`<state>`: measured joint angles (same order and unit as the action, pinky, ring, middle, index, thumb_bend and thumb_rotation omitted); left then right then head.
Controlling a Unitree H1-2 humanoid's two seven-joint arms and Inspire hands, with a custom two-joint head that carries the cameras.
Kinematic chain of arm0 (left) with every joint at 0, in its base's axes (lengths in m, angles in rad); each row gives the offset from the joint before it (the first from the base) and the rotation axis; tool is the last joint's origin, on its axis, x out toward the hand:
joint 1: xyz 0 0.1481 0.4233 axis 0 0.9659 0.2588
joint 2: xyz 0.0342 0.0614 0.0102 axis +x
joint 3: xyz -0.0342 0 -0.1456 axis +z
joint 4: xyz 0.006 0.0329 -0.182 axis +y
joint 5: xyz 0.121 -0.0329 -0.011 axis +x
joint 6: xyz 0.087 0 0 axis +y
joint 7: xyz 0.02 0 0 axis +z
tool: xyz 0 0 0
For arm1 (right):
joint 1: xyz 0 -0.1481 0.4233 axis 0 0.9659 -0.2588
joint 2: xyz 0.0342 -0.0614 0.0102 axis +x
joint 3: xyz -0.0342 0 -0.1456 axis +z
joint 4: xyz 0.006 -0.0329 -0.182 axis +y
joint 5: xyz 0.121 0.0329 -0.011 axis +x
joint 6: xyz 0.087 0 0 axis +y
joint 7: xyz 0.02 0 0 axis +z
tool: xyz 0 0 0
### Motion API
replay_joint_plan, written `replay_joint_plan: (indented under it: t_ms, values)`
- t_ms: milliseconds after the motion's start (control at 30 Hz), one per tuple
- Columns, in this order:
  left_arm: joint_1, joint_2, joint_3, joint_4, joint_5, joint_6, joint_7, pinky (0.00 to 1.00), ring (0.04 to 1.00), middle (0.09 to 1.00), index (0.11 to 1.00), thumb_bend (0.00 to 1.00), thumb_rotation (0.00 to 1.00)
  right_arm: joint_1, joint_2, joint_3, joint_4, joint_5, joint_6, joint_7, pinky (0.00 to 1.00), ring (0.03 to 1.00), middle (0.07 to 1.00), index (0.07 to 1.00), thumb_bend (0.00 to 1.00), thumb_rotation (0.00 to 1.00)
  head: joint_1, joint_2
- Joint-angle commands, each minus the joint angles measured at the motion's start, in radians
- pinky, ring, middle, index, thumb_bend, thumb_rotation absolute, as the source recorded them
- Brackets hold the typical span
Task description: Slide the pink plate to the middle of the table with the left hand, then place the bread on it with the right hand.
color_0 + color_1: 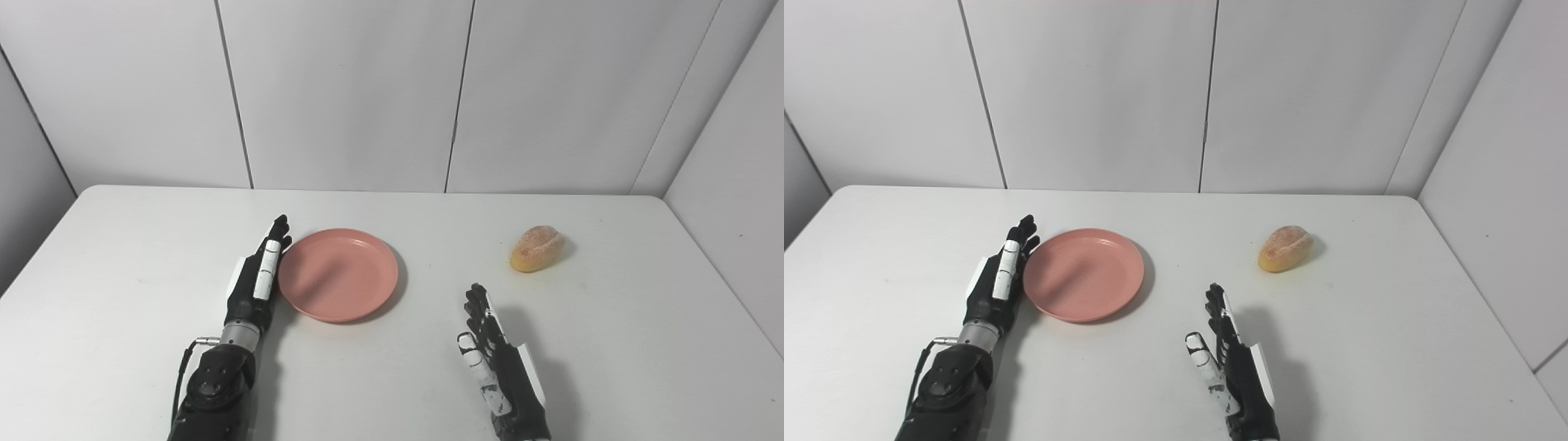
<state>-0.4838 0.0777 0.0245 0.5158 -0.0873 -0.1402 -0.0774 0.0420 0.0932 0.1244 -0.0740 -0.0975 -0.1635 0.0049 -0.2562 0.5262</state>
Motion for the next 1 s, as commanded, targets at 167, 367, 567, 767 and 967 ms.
replay_joint_plan:
  t_ms: [167,367,567,767,967]
  values:
    - [-0.044,-0.035,-0.012,-0.005,-0.011,-0.017,-0.025,0.94,0.972,0.980,0.956,0.71,1.00,-0.019,0.011,0.006,-0.017,-0.006,-0.019,-0.009,1.00,0.976,0.977,0.988,0.60,0.86,-0.001,-0.001]
    - [-0.054,-0.043,-0.021,0.012,0.001,-0.038,-0.026,0.93,0.969,0.978,0.956,0.72,1.00,-0.019,0.009,0.005,-0.013,-0.008,-0.024,-0.011,1.00,0.977,0.977,0.989,0.60,0.86,0.000,-0.006]
    - [-0.054,-0.056,-0.025,0.019,0.000,-0.047,-0.022,0.91,0.964,0.973,0.949,0.73,1.00,-0.019,0.004,0.003,-0.011,-0.002,-0.031,-0.008,1.00,0.981,0.978,0.991,0.59,0.86,0.000,-0.010]
    - [-0.051,-0.063,-0.034,0.016,0.007,-0.048,-0.024,0.94,0.977,0.986,0.960,0.73,1.00,-0.019,-0.004,0.000,-0.014,0.024,-0.036,0.004,1.00,0.977,0.977,0.994,0.60,0.85,0.012,-0.014]
    - [-0.055,-0.073,-0.038,0.034,-0.002,-0.060,-0.029,0.95,0.978,0.989,0.960,0.73,1.00,-0.020,-0.009,-0.012,-0.010,0.037,-0.048,0.000,1.00,0.971,0.960,0.979,0.60,0.81,0.015,-0.021]
